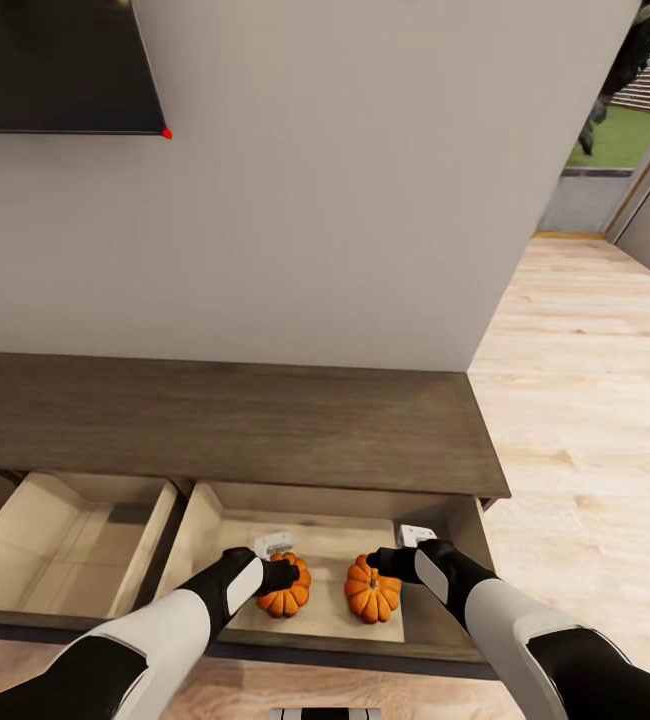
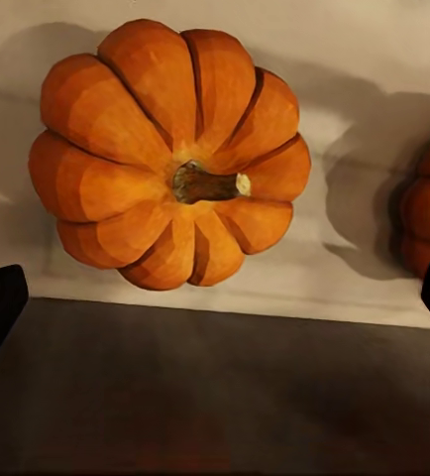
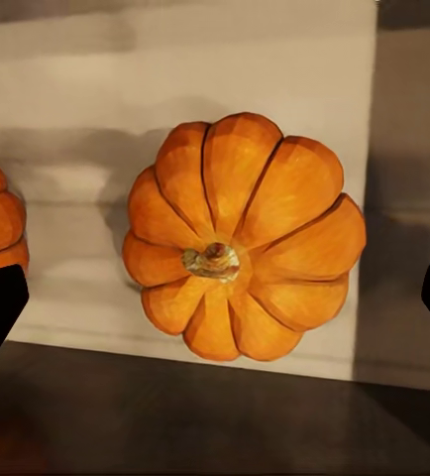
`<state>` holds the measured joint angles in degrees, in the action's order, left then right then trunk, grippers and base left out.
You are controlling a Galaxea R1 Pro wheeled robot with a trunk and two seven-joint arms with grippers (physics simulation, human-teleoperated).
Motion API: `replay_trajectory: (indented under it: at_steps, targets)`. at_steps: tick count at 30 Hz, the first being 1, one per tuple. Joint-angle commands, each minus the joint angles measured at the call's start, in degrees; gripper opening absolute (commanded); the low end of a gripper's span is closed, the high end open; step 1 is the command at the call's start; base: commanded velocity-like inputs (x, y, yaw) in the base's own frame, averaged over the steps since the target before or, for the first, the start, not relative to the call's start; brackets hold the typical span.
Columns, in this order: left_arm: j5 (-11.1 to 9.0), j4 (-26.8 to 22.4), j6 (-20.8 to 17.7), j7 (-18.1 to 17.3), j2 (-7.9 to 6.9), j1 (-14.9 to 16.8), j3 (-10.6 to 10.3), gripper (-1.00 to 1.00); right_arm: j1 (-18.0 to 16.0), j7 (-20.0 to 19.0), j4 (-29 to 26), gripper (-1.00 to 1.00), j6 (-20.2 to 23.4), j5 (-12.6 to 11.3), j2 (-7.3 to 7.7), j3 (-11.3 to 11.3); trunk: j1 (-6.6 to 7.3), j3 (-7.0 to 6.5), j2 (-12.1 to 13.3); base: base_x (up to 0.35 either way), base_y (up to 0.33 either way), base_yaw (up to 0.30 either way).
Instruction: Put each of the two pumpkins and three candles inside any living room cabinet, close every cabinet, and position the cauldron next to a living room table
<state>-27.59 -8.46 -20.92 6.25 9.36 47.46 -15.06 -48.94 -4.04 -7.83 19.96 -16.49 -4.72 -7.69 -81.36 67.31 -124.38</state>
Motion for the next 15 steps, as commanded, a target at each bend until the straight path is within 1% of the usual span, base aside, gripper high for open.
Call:
replay_trajectory:
  at_steps: [1,3,7,8,9,15]
  targets:
    - [-0.6,-0.2,-0.5,0.4,-0.02,0.0,-0.4,1.0,0.0,0.0,-0.1,1.0,0.3,-0.4,0.02,-0.5,0.01,-0.05,0.0,0.0,0.0,0.0]
    - [-0.6,-0.5,-1.0,0.9,-0.03,0.0,-0.4,1.0,0.0,0.1,-0.1,1.0,0.8,-0.4,-0.04,-0.5,0.01,-0.23,0.0,0.0,0.0,0.0]
    - [-0.7,-0.8,-1.7,2.7,-0.02,0.0,-0.3,1.0,0.0,0.0,-0.1,1.0,3.2,-0.4,-0.09,-0.5,0.01,-0.59,0.0,0.0,0.0,0.0]
    - [-0.8,-1.3,-2.8,4.1,-0.02,0.0,-0.3,1.0,0.0,-0.1,-0.1,1.0,5.4,-0.4,-0.11,-0.4,0.01,-0.68,0.0,0.0,0.0,0.0]
    - [-0.8,-1.5,-3.3,4.5,-0.05,0.0,-0.3,1.0,0.0,-0.1,-0.1,1.0,6.1,-0.5,-0.11,-0.4,0.01,-0.77,0.0,0.0,0.0,0.0]
    - [-0.9,-1.8,-4.4,5.2,-0.21,0.0,-0.1,1.0,0.0,0.1,-0.1,1.0,7.4,-0.4,-0.12,-0.5,0.01,-1.31,0.0,0.0,0.0,0.0]
